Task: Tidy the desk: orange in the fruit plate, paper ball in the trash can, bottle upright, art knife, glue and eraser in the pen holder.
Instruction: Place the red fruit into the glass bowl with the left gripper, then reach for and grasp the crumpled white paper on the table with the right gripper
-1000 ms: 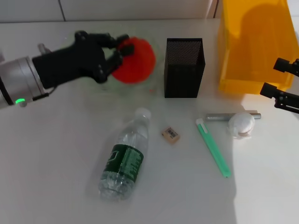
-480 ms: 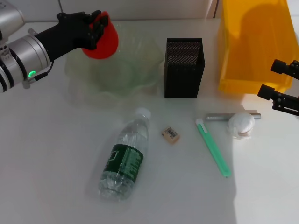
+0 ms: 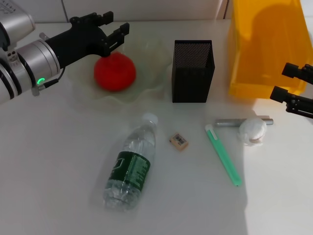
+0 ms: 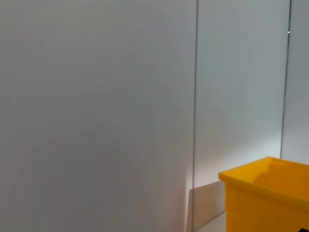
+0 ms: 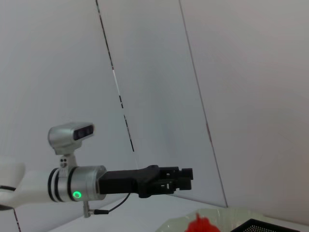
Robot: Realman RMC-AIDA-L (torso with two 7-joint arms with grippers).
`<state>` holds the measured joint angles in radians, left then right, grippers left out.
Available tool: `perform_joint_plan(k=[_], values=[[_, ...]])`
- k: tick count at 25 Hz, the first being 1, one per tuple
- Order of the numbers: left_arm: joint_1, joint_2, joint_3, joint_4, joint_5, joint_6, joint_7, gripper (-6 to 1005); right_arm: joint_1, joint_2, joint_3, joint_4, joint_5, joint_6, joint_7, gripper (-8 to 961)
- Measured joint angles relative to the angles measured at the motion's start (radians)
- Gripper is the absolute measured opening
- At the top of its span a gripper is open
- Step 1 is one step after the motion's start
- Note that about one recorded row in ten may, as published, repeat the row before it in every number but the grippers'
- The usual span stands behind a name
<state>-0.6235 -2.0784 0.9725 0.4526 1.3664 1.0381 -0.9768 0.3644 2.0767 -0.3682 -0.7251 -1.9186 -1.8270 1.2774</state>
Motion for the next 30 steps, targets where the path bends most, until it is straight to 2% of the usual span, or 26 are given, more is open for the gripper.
perform_joint_plan(k=[3,6,8,9,10,11,13,14,15,19,20,24,30], values=[[0.009,0.004,0.003,0.002,0.001,0.069,-0.017,465,0.0,-0.003,0.0,-0.031,-0.004,-0.004,0.063,813],[0.029,0.006,0.026,0.011,0.005,0.143,-0.014,599,-0.001,0.001,-0.01,-0.127,-0.021,-0.016,0.185,812],[0.054,0.009,0.083,0.024,0.006,0.202,0.003,692,-0.002,0.002,-0.037,-0.235,-0.046,-0.017,0.326,812],[0.085,0.011,0.162,0.044,0.006,0.253,0.012,739,0.0,0.001,-0.08,-0.362,-0.095,-0.018,0.496,812],[0.085,0.011,0.162,0.044,0.006,0.253,0.012,751,0.0,0.001,-0.08,-0.362,-0.095,-0.018,0.496,812],[0.105,0.012,0.213,0.06,0.007,0.282,0.015,762,0.001,0.0,-0.103,-0.422,-0.126,-0.019,0.572,812],[0.135,0.013,0.283,0.083,0.008,0.315,0.014,786,0.006,0.002,-0.181,-0.571,-0.214,-0.022,0.734,812],[0.173,0.012,0.347,0.11,0.008,0.346,0.008,797,0.012,0.004,-0.275,-0.697,-0.304,-0.023,0.858,812],[0.173,0.012,0.347,0.11,0.008,0.346,0.008,809,0.012,0.004,-0.275,-0.697,-0.304,-0.023,0.858,811],[0.208,0.012,0.374,0.119,0.008,0.386,0.006,843,0.052,0.006,-0.483,-0.852,-0.477,-0.029,1.047,811],[0.208,0.012,0.374,0.119,0.008,0.386,0.006,843,0.052,0.006,-0.483,-0.852,-0.477,-0.029,1.047,810],[0.22,0.012,0.373,0.114,0.008,0.407,0.012,840,0.105,0.005,-0.638,-0.833,-0.621,0.018,1.177,807],[0.223,0.01,0.376,0.111,0.008,0.401,0.016,840,0.129,0.005,-0.729,-0.762,-0.65,0.106,1.204,803]])
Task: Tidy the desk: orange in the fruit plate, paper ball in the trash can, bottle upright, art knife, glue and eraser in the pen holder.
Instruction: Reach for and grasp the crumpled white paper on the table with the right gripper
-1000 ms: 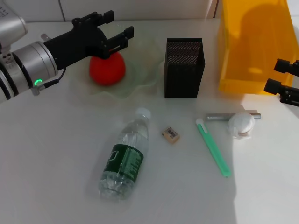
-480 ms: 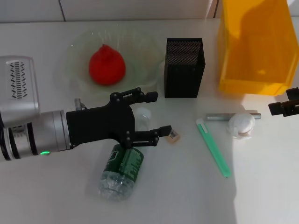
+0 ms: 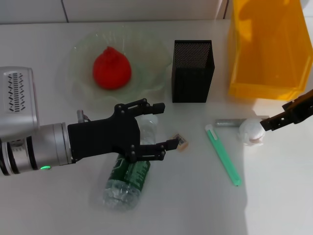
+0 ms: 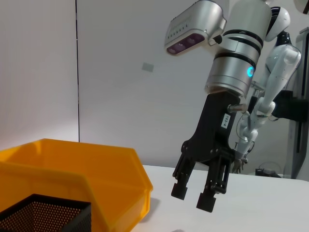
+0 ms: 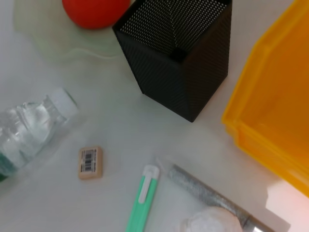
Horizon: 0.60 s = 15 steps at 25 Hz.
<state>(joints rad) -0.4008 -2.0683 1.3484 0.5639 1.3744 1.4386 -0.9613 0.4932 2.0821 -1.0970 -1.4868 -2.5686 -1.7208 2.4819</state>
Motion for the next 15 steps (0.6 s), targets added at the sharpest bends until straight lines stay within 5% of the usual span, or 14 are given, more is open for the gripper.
perform_joint_plan(k=[15], values=[[-0.002,-0.003,0.001,-0.004,0.0,-0.008,0.001,839,0.103,-0.001,-0.084,0.244,-0.058,0.146,0.01,792]])
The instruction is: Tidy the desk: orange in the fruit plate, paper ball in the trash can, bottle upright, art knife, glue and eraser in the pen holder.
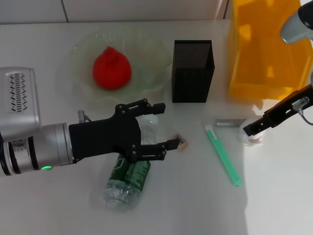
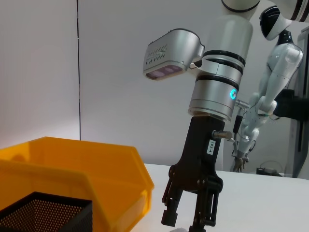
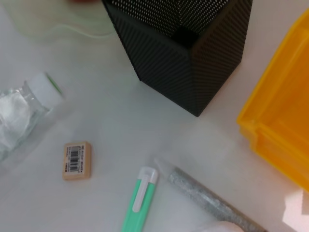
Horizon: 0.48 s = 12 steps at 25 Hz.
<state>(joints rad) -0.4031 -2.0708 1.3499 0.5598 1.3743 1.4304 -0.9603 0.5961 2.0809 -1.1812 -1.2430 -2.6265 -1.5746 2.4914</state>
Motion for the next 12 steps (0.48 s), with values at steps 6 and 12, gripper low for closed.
perform_joint_plan(k=[6,12], values=[[0.002,0.0,0.0,0.0,0.0,-0.002,0.0,839,0.014,0.001,-0.026,0.034,-0.006,0.025,-0.003,787],[0.0,0.0,-0.002,-0.002,0.0,-0.004,0.0,838,0.035,-0.002,-0.041,0.087,-0.008,0.041,-0.004,726]])
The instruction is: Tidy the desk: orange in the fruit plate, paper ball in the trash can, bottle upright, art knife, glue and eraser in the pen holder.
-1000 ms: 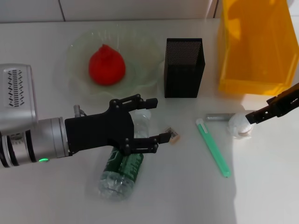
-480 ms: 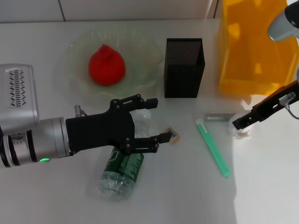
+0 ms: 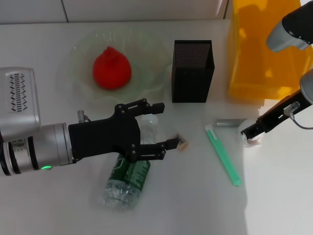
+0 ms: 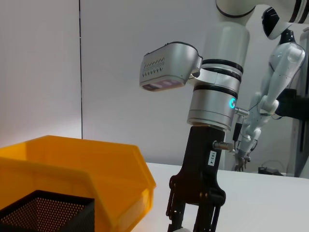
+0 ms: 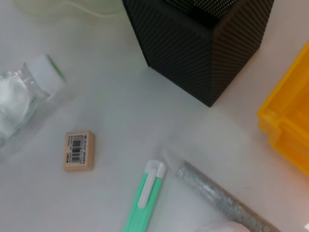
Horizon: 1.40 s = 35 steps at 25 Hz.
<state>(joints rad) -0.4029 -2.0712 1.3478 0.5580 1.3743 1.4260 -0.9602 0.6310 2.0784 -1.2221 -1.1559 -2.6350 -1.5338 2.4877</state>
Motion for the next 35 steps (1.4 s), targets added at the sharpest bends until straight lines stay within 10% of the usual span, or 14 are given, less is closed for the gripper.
perform_joint_plan(k=[9,17,27,35], values=[[-0.004,0.0,-0.005,0.0,0.0,-0.006,0.0,838,-0.018,0.002,0.035,-0.143,0.005,-0.075,0.019,533],[-0.011,0.002,-0.007,0.002,-0.004,-0.008,0.025,837,-0.019,-0.01,0.287,-0.454,0.006,-0.092,0.041,508],[-0.004,0.002,-0.007,0.004,-0.004,-0.003,0.027,837,0.004,-0.016,0.304,-0.204,0.004,0.219,-0.053,558],[0.004,0.004,-0.008,0.01,-0.006,0.005,0.028,836,0.007,-0.008,0.306,-0.195,0.007,0.222,-0.047,598]])
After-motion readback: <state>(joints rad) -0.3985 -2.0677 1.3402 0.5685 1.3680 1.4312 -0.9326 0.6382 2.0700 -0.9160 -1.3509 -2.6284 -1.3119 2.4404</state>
